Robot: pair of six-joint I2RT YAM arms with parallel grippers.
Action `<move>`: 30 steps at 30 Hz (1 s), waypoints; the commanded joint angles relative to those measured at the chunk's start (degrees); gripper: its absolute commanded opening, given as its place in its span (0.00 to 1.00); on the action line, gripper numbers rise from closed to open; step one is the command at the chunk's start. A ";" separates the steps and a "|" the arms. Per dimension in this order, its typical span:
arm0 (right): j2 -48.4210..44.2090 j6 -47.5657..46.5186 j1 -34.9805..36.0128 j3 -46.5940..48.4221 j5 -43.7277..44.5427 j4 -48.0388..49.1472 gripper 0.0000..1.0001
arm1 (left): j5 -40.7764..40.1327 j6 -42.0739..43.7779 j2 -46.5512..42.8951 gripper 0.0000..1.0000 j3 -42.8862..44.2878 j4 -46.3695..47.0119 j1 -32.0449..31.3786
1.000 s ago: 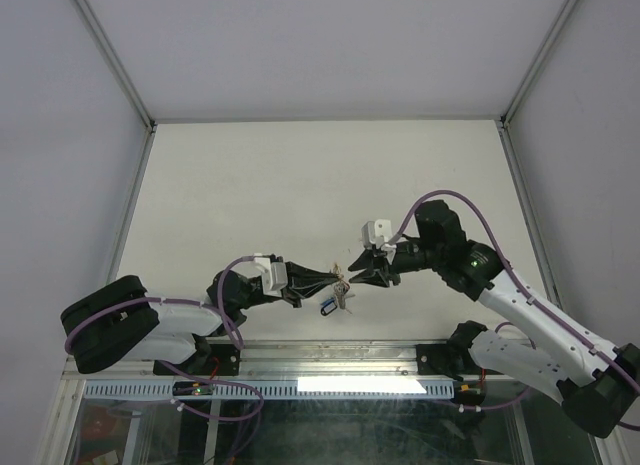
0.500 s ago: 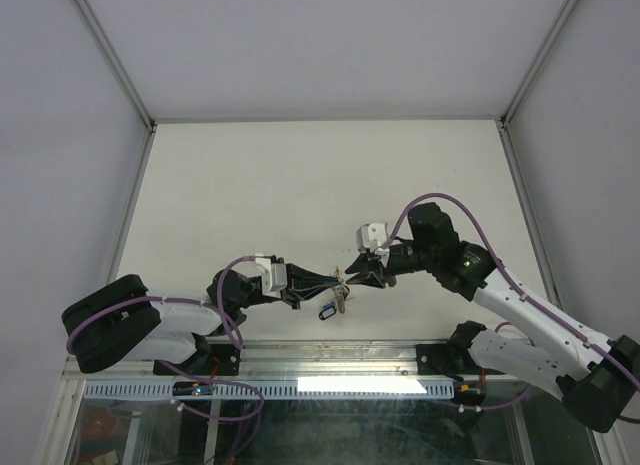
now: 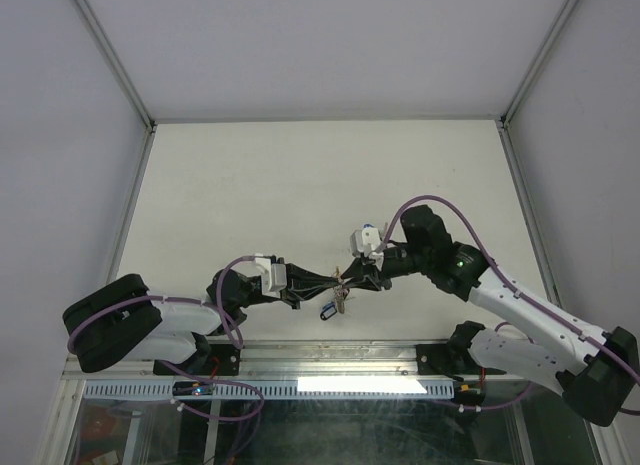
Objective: Put the keys on the keyring
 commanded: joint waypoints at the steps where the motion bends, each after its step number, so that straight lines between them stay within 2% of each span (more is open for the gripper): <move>1: 0.64 0.47 0.76 0.17 -0.28 3.76 0.24 | 1.09 -1.41 0.26 0.00 2.12 4.98 0.55; 7: 1.11 0.51 1.20 -0.07 -0.17 3.84 0.18 | 1.27 -1.53 0.18 0.00 2.20 4.98 0.69; 9: 1.06 0.49 1.29 -0.10 -0.09 3.78 0.14 | 1.28 -1.50 0.17 0.00 2.13 5.05 0.77; 12: 1.04 0.49 1.31 0.29 0.35 2.93 0.01 | 1.28 -1.69 0.27 0.00 2.08 5.37 0.84; 15: 1.10 -0.82 1.26 1.80 1.56 -0.47 0.00 | 0.99 -1.73 0.13 0.02 1.83 5.38 0.86; 17: 1.19 -2.80 1.32 3.53 3.35 -4.71 0.00 | 0.59 -1.69 -0.14 0.20 1.54 5.02 0.87; 19: 1.51 -4.76 1.30 6.40 6.02 -10.35 0.00 | 0.13 -1.38 -0.68 0.31 1.22 4.29 0.92; 24: 4.71 -7.68 1.32 14.11 14.75 -25.37 0.00 | -2.07 -0.34 -1.94 0.38 0.31 2.58 0.95; 30: 9.52 -0.84 1.67 21.45 22.79 -29.10 0.00 | -5.50 1.30 -3.03 0.52 1.95 -4.00 0.87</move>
